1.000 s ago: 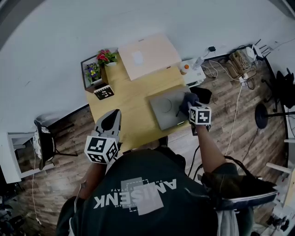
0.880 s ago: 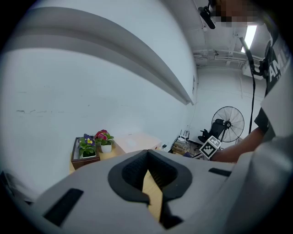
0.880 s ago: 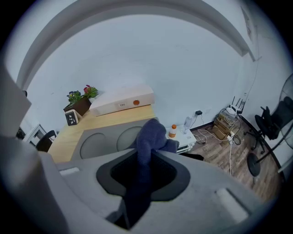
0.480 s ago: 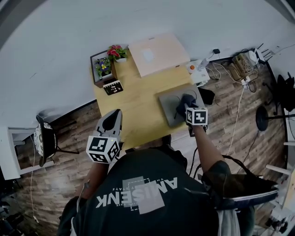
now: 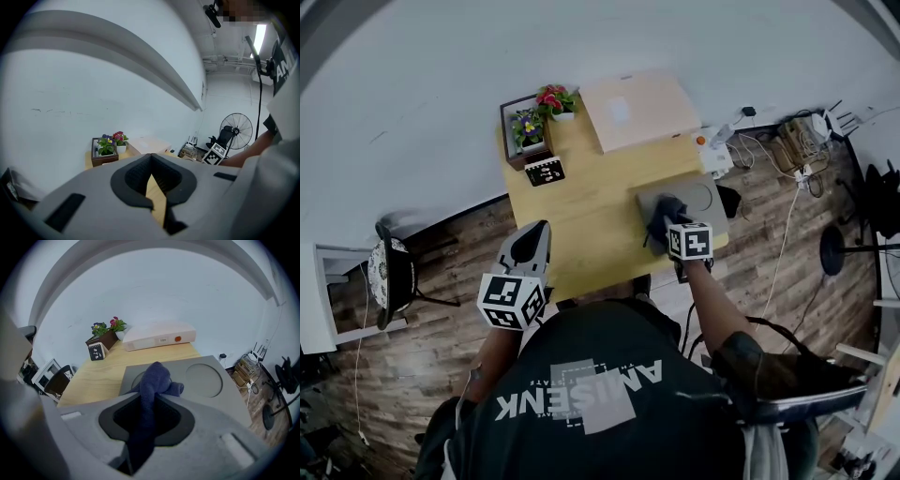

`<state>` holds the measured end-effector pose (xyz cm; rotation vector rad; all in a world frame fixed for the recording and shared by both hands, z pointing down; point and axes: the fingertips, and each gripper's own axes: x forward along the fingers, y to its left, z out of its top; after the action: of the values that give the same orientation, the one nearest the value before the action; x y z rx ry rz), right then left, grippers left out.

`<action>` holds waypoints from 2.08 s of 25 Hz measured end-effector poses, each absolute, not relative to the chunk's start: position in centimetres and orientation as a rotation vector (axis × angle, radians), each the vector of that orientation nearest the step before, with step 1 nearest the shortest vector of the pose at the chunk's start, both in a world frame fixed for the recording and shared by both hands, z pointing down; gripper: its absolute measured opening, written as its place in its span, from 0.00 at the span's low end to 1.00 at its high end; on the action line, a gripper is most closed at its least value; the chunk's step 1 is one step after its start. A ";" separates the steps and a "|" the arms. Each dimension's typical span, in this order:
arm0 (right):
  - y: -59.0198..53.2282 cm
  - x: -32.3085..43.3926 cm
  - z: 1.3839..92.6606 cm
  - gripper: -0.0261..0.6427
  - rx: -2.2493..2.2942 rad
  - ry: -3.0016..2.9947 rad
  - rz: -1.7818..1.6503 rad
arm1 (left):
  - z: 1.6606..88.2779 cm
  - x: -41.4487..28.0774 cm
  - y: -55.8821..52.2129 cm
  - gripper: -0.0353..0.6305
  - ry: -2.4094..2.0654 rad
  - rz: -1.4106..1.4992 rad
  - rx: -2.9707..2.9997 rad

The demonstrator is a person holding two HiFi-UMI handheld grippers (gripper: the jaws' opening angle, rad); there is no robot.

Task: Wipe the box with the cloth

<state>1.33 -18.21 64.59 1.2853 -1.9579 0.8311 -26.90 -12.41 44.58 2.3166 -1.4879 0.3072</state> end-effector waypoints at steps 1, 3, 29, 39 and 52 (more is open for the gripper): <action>-18.1 1.0 64.5 0.14 1.285 -1.962 0.829 | 44.5 -27.0 -12.3 0.05 -1.494 0.306 2.317; -18.1 0.5 64.5 0.14 1.292 -1.968 0.831 | 44.4 -27.3 -12.3 0.05 -1.505 0.307 2.322; -21.0 1.9 59.9 0.14 1.238 -2.204 0.912 | 43.2 -25.7 -12.6 0.05 -1.545 0.234 2.295; -27.7 13.0 60.9 0.14 1.363 -2.117 0.857 | 42.5 -22.3 -14.7 0.05 -1.600 0.217 2.227; -30.3 16.5 63.6 0.14 1.388 -1.978 0.834 | 43.6 -21.1 -14.5 0.05 -1.642 0.262 2.174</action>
<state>16.46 -30.30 63.63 1.3876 -1.9779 0.8341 -21.14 -14.55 43.58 2.1741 -1.6421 0.2624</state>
